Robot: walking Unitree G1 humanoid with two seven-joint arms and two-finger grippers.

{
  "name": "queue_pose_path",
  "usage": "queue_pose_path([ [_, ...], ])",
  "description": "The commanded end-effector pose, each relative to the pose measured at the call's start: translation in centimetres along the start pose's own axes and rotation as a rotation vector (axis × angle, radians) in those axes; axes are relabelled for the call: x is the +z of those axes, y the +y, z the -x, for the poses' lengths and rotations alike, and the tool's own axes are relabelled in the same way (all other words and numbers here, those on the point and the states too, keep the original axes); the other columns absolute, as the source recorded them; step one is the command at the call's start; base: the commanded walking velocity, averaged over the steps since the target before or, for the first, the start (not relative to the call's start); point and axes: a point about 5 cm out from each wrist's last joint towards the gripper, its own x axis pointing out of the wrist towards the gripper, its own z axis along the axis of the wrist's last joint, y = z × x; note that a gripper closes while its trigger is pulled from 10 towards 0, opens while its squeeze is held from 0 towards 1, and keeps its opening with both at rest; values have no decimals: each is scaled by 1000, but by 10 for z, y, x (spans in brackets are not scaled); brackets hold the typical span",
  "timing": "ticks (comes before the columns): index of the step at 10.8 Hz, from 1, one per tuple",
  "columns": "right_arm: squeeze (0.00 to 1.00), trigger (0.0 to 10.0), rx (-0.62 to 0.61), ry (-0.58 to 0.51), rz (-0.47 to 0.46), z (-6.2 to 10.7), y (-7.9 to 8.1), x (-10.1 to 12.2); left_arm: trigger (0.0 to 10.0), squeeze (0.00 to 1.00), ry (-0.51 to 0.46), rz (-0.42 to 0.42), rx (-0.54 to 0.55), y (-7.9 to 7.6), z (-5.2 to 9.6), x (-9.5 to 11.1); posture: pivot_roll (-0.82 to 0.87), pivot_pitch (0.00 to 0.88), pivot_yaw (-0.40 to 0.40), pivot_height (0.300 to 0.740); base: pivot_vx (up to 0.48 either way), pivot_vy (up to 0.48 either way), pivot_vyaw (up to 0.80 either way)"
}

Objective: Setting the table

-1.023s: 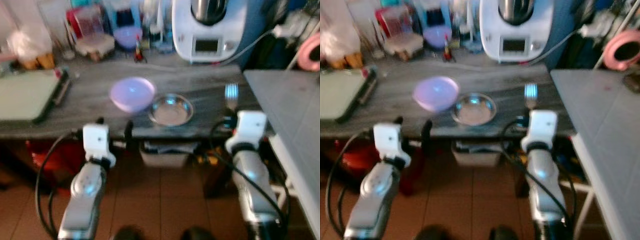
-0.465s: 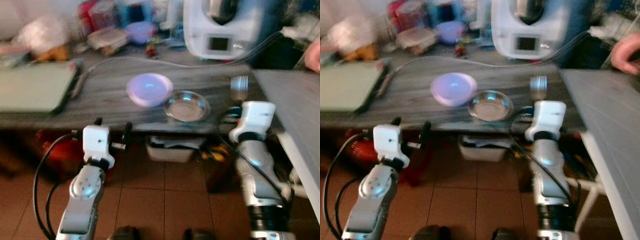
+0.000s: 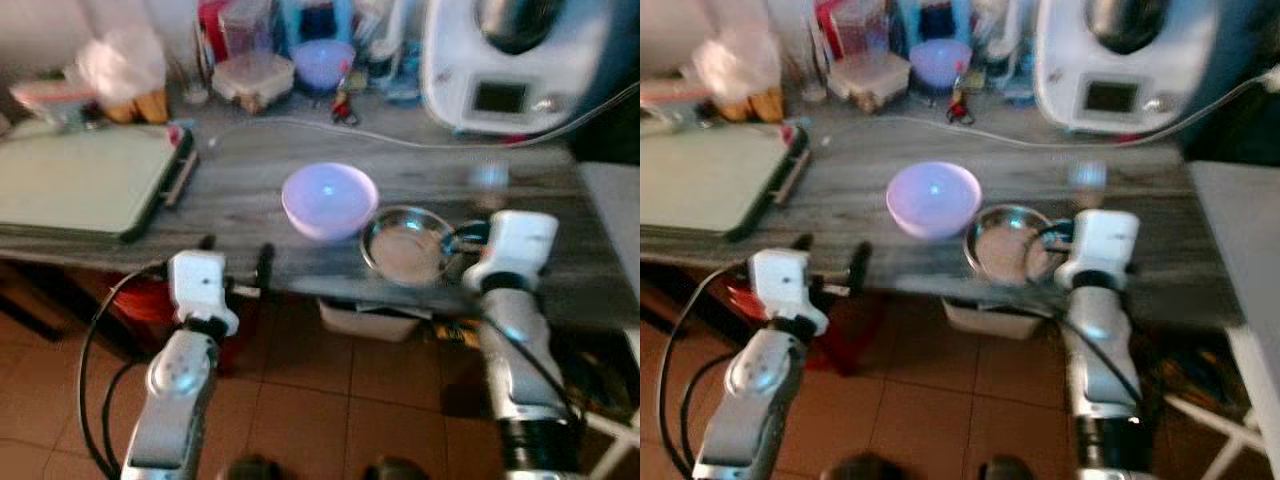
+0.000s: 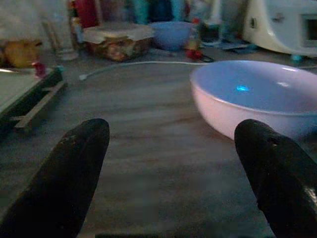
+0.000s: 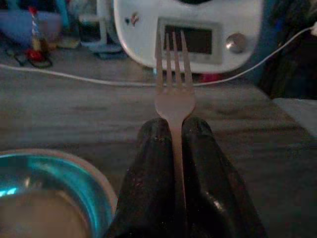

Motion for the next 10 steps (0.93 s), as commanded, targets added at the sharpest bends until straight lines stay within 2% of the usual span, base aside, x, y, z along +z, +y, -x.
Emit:
queue_pose_path([
  [1,0,10000,1,-1,-3,2,6,2,10000,0,18,-8,22,7,5,-2,8,115,25,740,0,0,0],
  [3,0,10000,-26,42,-32,1,4,-4,10000,0,21,-13,22,9,7,-1,12,134,29,740,0,0,0],
  [5,0,10000,-87,92,-32,1,-5,-12,10000,0,24,-16,16,10,9,-1,17,140,32,740,0,0,0],
  [8,0,10000,-101,127,-60,1,-6,-16,10000,0,26,-17,4,10,8,0,17,142,35,740,0,0,0],
  [10,0,10000,-117,195,-120,-6,-7,-25,10000,0,31,-16,-6,9,9,0,23,148,37,740,0,0,0],
])
